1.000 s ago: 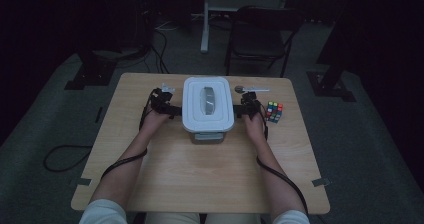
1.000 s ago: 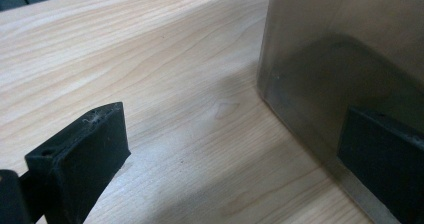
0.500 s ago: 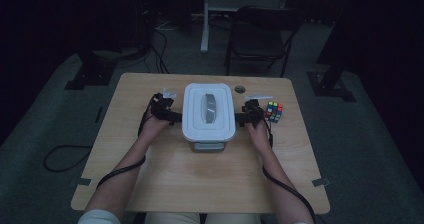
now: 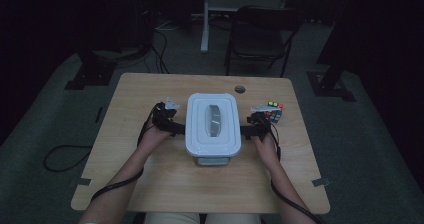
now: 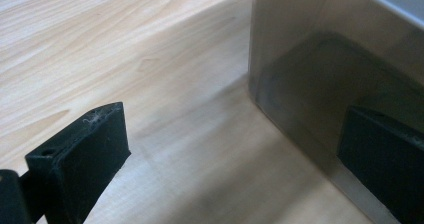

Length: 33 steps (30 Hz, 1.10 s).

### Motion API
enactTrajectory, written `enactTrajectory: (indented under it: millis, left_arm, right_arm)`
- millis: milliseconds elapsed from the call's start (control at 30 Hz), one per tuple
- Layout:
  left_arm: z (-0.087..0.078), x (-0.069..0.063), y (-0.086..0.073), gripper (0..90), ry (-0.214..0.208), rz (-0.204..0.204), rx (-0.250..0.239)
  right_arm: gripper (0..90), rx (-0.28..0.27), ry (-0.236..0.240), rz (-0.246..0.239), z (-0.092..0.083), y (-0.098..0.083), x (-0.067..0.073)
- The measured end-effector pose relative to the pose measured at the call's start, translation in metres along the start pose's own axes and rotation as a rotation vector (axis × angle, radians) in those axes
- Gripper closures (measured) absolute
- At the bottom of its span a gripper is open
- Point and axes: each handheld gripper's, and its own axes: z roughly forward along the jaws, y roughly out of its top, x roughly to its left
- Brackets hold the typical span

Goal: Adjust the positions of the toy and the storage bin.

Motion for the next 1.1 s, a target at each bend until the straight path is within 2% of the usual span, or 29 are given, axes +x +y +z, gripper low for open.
enactTrajectory:
  millis: [167, 433, 600, 900, 1033, 1100]
  left_arm:
    - [-0.006, -0.009, -0.005, 0.9, -0.007, 0.009, -0.001]
    - [-0.019, -0.026, -0.013, 0.9, -0.014, 0.058, 0.006]
    - [-0.025, -0.031, -0.020, 0.8, -0.029, 0.055, 0.000]
    - [-0.037, -0.044, -0.031, 0.9, -0.024, 0.083, 0.000]
    - [-0.040, -0.046, -0.036, 0.8, -0.039, 0.061, -0.006]
    - [-0.041, -0.048, -0.038, 0.8, -0.043, 0.063, -0.007]
  right_arm:
    - [19.6, -0.003, 0.001, 0.009, -0.011, -0.013, 0.006]
    - [19.6, -0.017, 0.012, 0.007, -0.028, -0.030, 0.016]
    - [19.6, -0.021, 0.020, -0.001, -0.037, -0.040, 0.023]
    - [19.6, -0.024, 0.046, 0.004, -0.050, -0.055, 0.033]
    - [19.6, -0.027, 0.057, 0.009, -0.053, -0.060, 0.035]
    - [19.6, -0.028, 0.058, 0.010, -0.054, -0.061, 0.036]
